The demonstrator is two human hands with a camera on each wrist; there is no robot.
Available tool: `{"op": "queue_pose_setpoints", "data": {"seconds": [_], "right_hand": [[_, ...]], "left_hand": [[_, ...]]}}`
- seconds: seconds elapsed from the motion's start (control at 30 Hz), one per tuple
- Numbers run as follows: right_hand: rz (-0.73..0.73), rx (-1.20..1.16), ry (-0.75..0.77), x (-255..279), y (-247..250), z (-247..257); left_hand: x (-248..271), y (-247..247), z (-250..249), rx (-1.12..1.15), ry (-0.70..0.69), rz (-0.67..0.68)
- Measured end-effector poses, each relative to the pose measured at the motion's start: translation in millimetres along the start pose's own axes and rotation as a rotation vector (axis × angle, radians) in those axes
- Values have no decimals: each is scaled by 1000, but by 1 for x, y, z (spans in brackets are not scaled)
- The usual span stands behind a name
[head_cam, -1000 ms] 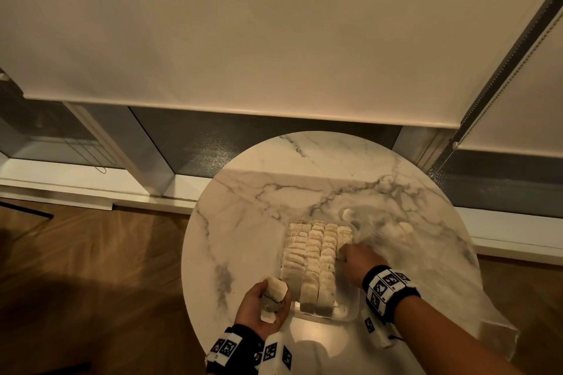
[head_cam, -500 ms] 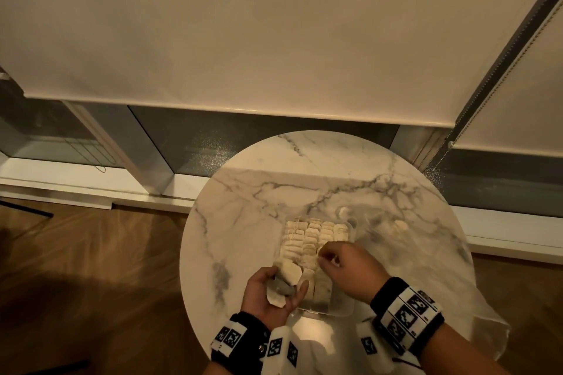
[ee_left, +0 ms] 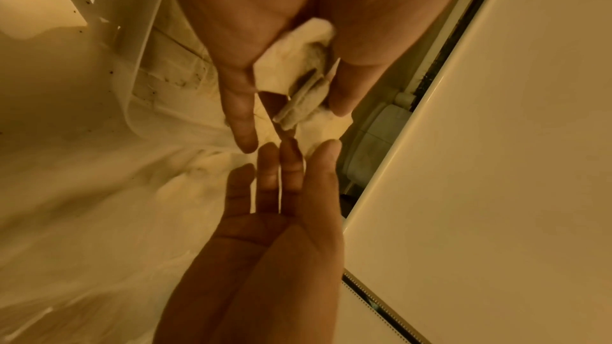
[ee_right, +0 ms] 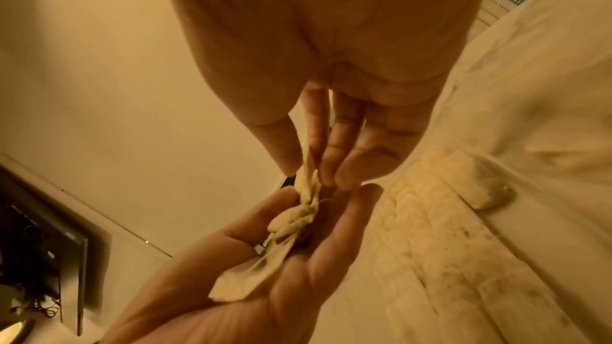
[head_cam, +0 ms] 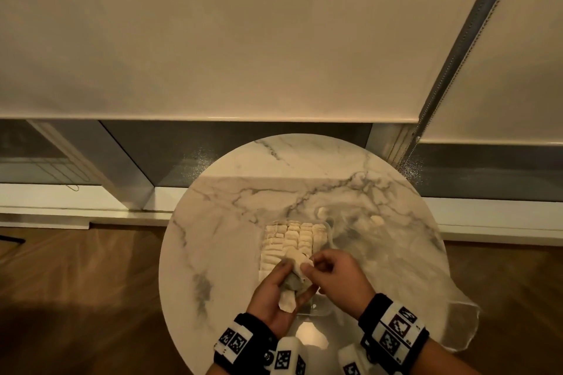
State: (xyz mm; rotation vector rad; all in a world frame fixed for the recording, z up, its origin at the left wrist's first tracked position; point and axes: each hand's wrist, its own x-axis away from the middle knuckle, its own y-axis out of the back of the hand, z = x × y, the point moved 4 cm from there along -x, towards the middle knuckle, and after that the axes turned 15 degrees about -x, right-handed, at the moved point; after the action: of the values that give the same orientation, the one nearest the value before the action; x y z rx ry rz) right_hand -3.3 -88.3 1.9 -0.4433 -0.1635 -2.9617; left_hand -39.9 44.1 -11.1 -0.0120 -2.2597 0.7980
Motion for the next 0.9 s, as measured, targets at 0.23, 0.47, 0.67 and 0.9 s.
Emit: {"op": "queue_pose_setpoints", "data": {"seconds": [0.23, 0.47, 0.67, 0.9], "right_hand": [[-45, 29, 60, -7, 14, 6], [-86, -88, 133, -15, 28, 26], [-191, 19, 143, -43, 44, 6], [22, 585, 48, -70, 32, -29]], "left_hand": [[4, 3, 1, 106, 52, -11], [1, 23, 1, 254, 59, -62], [-5, 36, 5, 240, 49, -120], [-14, 56, 8, 254, 60, -194]]}}
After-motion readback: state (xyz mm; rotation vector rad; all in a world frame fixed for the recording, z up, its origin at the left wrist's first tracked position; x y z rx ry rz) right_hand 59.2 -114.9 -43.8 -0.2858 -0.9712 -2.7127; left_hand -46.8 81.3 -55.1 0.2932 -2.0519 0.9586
